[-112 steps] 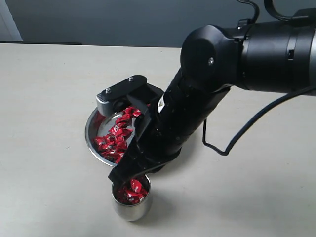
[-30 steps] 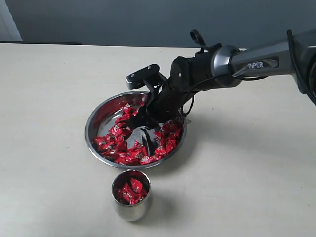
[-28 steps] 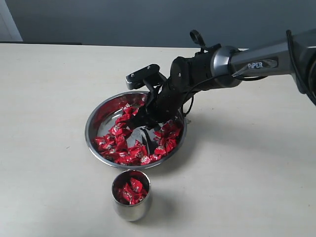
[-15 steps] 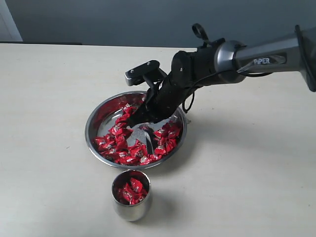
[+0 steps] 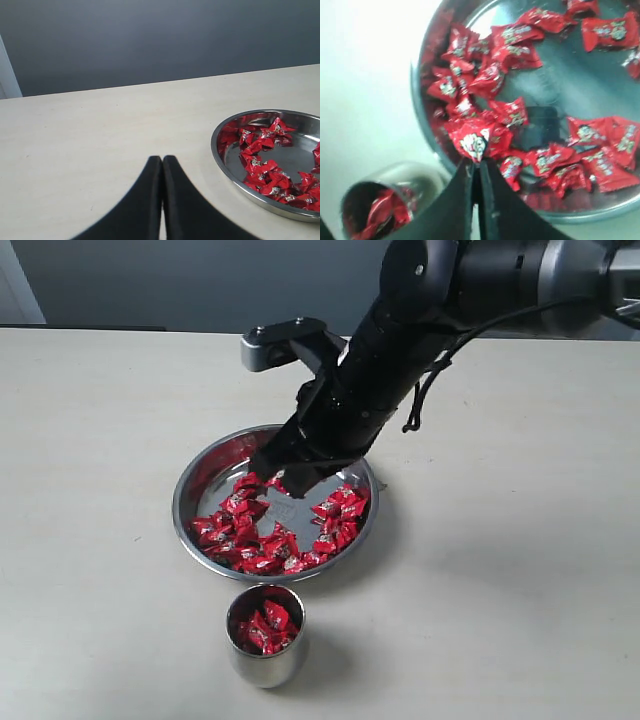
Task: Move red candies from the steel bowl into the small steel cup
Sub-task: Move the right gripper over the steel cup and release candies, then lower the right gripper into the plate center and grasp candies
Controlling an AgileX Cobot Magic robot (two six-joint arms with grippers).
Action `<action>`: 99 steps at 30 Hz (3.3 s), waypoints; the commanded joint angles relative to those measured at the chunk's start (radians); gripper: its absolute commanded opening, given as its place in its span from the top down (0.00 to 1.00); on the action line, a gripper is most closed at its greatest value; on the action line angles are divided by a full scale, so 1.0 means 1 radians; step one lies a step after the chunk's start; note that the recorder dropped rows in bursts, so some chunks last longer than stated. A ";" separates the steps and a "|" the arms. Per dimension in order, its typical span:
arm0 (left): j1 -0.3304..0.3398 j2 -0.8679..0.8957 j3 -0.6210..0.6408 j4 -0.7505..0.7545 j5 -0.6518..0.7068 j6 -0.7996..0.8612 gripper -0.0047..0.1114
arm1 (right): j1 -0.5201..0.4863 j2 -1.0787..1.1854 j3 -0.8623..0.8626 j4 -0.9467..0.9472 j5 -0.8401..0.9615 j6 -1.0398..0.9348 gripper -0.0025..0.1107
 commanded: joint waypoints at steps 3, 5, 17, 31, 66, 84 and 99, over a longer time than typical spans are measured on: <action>-0.001 -0.004 0.004 -0.005 -0.003 0.000 0.96 | 0.127 -0.043 -0.003 0.012 0.135 -0.026 0.97; -0.001 -0.004 0.004 -0.005 -0.003 0.000 0.96 | 0.159 -0.043 0.005 -0.010 0.157 -0.026 0.97; -0.001 -0.004 0.004 -0.005 -0.003 0.000 0.96 | 0.189 -0.052 0.101 -0.024 0.164 -0.028 0.97; -0.001 -0.004 0.004 -0.005 -0.003 0.000 0.96 | 0.187 -0.052 0.101 -0.035 0.071 -0.100 0.60; -0.001 -0.004 0.004 -0.005 -0.003 0.000 0.96 | 0.071 0.121 0.101 -0.545 -0.374 0.375 0.63; -0.001 -0.004 0.004 -0.005 -0.003 0.000 0.96 | 0.071 0.214 0.101 -0.536 -0.380 0.375 0.63; -0.001 -0.004 0.004 -0.005 -0.003 0.000 0.96 | 0.071 0.177 0.101 -0.521 -0.402 0.378 0.97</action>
